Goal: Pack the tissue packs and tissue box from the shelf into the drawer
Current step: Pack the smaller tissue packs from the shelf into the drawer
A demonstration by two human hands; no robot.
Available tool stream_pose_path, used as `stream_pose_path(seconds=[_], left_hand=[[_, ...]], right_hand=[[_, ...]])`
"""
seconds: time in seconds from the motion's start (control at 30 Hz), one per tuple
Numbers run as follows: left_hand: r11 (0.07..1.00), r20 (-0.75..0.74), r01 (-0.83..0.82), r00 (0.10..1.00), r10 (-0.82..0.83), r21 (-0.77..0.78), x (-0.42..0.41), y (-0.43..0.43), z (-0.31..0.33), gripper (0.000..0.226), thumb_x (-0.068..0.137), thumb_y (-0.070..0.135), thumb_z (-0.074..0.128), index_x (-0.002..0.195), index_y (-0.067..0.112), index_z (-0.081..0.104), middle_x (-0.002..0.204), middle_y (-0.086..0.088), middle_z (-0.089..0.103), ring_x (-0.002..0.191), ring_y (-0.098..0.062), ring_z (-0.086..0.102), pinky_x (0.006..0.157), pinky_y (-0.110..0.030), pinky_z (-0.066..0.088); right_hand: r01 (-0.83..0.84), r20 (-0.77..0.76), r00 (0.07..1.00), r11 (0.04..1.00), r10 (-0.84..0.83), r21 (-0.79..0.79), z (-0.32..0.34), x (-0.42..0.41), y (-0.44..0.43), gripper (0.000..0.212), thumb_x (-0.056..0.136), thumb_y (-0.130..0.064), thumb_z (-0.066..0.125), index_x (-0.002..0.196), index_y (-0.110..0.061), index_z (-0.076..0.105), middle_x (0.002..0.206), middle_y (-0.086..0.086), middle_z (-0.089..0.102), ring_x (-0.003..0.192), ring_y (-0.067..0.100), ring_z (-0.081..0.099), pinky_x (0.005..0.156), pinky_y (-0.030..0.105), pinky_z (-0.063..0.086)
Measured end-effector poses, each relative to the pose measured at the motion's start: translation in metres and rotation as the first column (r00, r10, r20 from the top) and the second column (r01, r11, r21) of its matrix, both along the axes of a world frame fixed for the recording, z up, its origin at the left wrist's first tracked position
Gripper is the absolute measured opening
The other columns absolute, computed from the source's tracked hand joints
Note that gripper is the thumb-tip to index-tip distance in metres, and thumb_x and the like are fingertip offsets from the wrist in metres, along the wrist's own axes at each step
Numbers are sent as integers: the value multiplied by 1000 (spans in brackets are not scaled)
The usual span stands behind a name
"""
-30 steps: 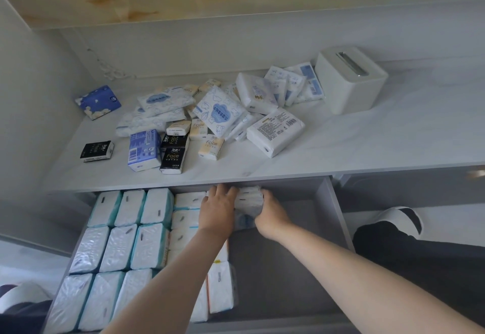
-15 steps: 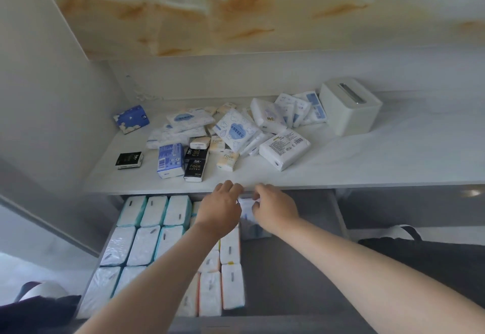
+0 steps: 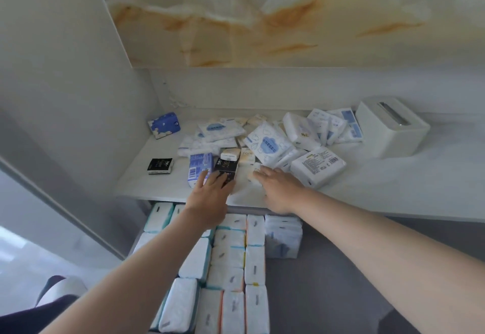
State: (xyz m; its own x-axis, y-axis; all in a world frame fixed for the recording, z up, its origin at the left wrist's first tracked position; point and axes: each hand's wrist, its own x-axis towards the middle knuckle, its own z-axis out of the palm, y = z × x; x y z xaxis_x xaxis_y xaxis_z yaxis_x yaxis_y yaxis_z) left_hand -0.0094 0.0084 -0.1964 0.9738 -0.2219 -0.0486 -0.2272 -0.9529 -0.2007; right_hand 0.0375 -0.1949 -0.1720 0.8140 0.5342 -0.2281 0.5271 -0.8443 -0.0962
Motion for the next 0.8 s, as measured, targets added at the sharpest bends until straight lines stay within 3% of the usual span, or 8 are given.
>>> stream_pose_path(seconds=[0.17, 0.23, 0.37, 0.5, 0.7, 0.8], left_hand=[[997, 135, 67, 989, -60, -48, 2, 11, -10, 56, 80, 18, 62, 134, 22, 48, 128, -1, 50, 122, -25, 43, 110, -40, 20], [995, 147, 79, 987, -71, -56, 6, 14, -11, 47, 79, 17, 64, 124, 20, 53, 128, -2, 52, 118, -25, 44, 104, -38, 28], [992, 112, 84, 991, -74, -93, 9, 13, -8, 41, 82, 21, 64, 119, 21, 47, 129, 2, 50, 117, -23, 42, 100, -36, 30], [982, 121, 158, 982, -146, -101, 3, 17, 1, 45, 75, 42, 69, 111, 23, 49, 116, 2, 50, 109, -23, 43, 96, -35, 34], [949, 23, 167, 986, -167, -268, -30, 39, -9, 44, 71, 47, 66, 101, 24, 45, 106, 4, 42, 91, -16, 40, 81, -32, 46], [926, -6, 113, 992, -123, -360, -45, 56, -7, 47, 72, 45, 70, 104, 22, 45, 105, 4, 42, 93, -17, 42, 75, -30, 43]], right_hand=[[-56, 145, 988, 997, 49, 50, -16, 2, 14, 65, 86, -23, 61, 146, -18, 39, 139, 6, 43, 123, 28, 44, 99, 40, 40], [-55, 163, 986, 996, 44, 66, -18, 3, 16, 55, 86, -30, 62, 138, -20, 49, 133, 7, 43, 121, 27, 42, 96, 39, 39], [32, 3, 999, 979, -33, 201, -21, 3, 19, 42, 88, -19, 63, 129, -20, 51, 142, 9, 37, 131, 31, 35, 97, 43, 45], [23, 33, 999, 979, -30, 200, -20, 2, 21, 35, 92, -21, 62, 124, -20, 48, 129, 5, 48, 119, 26, 43, 87, 37, 40], [41, 267, 961, 994, -65, 97, -19, -2, 31, 57, 80, -10, 61, 134, -21, 48, 143, 9, 38, 125, 30, 39, 99, 41, 37], [-21, 220, 975, 988, -13, 150, -15, -3, 52, 64, 83, -15, 57, 144, -16, 40, 155, 8, 31, 138, 30, 33, 107, 41, 33]])
